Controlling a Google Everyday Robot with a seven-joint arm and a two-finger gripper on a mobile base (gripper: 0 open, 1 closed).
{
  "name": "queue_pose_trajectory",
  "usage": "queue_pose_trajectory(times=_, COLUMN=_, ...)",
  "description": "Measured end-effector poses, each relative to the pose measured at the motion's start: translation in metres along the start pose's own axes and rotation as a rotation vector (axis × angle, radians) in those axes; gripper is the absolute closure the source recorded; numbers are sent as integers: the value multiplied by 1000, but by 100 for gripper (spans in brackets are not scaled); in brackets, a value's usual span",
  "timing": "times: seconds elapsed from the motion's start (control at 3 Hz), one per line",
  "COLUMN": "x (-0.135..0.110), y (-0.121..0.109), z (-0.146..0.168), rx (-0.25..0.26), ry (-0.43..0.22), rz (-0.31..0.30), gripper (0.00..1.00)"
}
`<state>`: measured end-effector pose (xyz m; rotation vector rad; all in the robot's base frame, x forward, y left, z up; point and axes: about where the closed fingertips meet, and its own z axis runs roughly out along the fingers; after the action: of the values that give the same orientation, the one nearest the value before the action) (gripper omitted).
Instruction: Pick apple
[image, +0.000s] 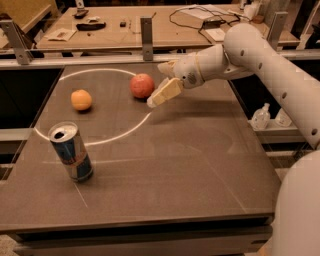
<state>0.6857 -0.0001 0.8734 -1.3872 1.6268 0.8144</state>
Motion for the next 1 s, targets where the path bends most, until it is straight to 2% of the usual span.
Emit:
queue_pose_trajectory(times=0.33, x=-1, y=-2, z=16, rx=-14, ry=15, rz=0, gripper=0)
queue_pose_trajectory(times=0.67, x=-4, y=-17, z=25, rx=0, ry=22, rz=-2, gripper=0)
queue_pose_trajectory(times=1.0, x=-3, y=-30, z=29, rx=7, ry=25, rz=-3, gripper=16)
